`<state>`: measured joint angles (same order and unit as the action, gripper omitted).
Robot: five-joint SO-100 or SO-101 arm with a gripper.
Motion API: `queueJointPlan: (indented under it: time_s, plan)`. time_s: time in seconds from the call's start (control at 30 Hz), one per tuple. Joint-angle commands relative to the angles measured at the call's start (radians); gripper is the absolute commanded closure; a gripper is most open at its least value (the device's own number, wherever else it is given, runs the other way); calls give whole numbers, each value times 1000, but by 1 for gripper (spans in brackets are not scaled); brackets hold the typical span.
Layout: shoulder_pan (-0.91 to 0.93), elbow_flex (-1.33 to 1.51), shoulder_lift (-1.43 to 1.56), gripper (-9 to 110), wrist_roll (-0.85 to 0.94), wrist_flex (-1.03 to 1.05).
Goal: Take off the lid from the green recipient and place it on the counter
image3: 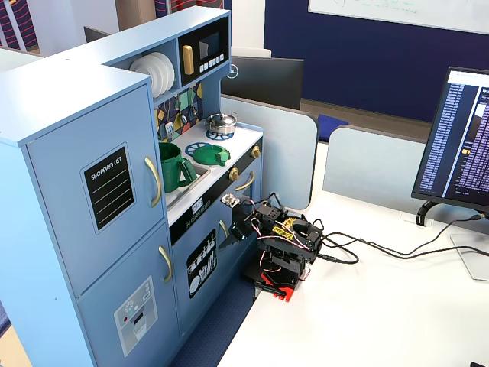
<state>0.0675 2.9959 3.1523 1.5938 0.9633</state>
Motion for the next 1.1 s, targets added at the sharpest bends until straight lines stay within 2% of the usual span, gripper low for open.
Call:
queueJointPlan:
  time_s: [0.0,0.1,0.3,0.4,0.53,0.63,1.07]
  plan:
    - [-21,0,25,75,-34,-8]
    - [-23,0,25,78,-32,67]
    - [-15,2,25,78,133,416]
    - [-11,2,25,78,153,514]
    - [8,2,25,78,52,548]
    - [11,2,26,78,-104,566]
    - [12,2,26,79,-80,569]
